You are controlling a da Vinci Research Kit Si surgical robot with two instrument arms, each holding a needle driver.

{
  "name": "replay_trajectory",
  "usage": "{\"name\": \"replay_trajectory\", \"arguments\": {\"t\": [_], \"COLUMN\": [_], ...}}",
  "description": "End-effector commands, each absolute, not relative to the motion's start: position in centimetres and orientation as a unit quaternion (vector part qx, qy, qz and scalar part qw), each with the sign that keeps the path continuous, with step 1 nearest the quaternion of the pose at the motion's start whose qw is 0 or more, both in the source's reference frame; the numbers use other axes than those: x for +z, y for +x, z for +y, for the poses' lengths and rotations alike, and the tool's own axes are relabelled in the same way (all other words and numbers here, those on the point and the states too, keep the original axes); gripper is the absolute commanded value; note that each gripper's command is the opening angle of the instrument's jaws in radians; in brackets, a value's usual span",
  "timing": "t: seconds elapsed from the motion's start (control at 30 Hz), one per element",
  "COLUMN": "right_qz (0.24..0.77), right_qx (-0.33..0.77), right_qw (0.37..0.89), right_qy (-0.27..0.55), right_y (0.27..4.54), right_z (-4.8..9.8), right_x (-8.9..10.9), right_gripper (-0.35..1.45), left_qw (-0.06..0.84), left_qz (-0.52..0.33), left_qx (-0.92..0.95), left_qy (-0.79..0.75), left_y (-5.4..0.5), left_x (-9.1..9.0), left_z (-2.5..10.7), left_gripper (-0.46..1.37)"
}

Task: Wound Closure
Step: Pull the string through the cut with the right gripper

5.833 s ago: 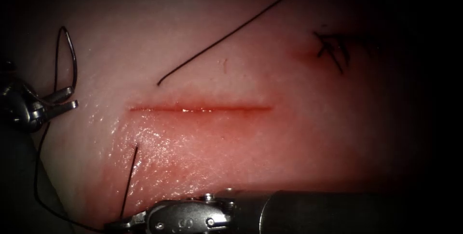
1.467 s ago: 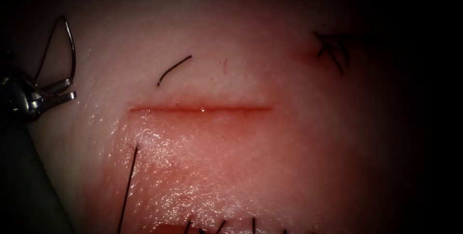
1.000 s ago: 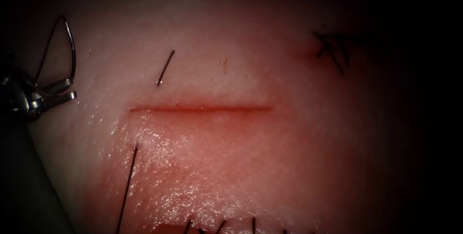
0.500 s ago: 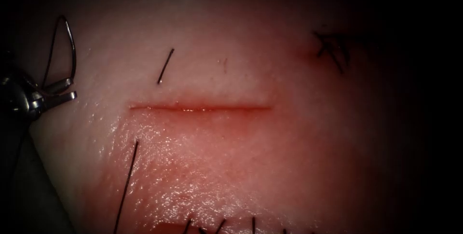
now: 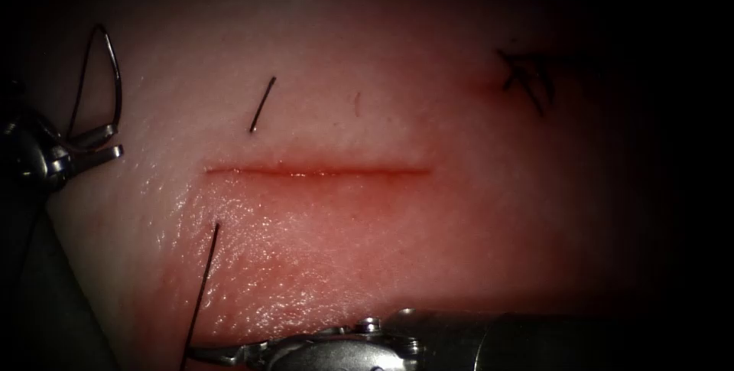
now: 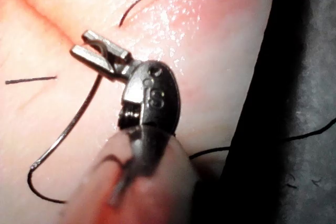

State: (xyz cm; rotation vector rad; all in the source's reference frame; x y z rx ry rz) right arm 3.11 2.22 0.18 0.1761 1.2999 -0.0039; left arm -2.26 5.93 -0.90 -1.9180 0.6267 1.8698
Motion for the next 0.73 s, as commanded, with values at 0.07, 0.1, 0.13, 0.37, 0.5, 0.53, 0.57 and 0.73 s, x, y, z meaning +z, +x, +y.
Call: {"name": "replay_trajectory", "arguments": {"t": [0.07, 0.1, 0.13, 0.37, 0.5, 0.53, 0.57, 0.73], "right_qz": [0.6, 0.599, 0.599, 0.595, 0.592, 0.591, 0.59, 0.587], "right_qx": [0.008, 0.012, 0.015, 0.013, 0.015, 0.015, 0.015, 0.018], "right_qw": [0.796, 0.797, 0.798, 0.802, 0.805, 0.805, 0.806, 0.808], "right_qy": [0.075, 0.073, 0.071, 0.057, 0.05, 0.05, 0.049, 0.045], "right_y": [3.11, 3.1, 3.1, 3.06, 3.04, 3.04, 3.03, 3.0], "right_z": [2.29, 2.32, 2.35, 2.5, 2.6, 2.61, 2.62, 2.64], "right_x": [0.26, 0.29, 0.32, 0.49, 0.61, 0.63, 0.66, 0.72], "right_gripper": [1.1, 1.09, 1.1, 1.06, 1.05, 1.05, 1.05, 1.05], "left_qw": [0.192, 0.192, 0.192, 0.192, 0.192, 0.192, 0.192, 0.192], "left_qz": [0.218, 0.218, 0.218, 0.218, 0.218, 0.218, 0.218, 0.218], "left_qx": [0.667, 0.667, 0.667, 0.667, 0.667, 0.667, 0.667, 0.667], "left_qy": [-0.686, -0.686, -0.686, -0.686, -0.686, -0.686, -0.686, -0.686], "left_y": [-2.26, -2.26, -2.26, -2.27, -2.27, -2.27, -2.27, -2.27], "left_x": [-0.9, -0.9, -0.9, -0.9, -0.89, -0.89, -0.89, -0.89], "left_z": [5.93, 5.94, 5.94, 5.94, 5.94, 5.94, 5.94, 5.94], "left_gripper": [-0.35, -0.35, -0.35, -0.35, -0.35, -0.35, -0.35, -0.35]}}
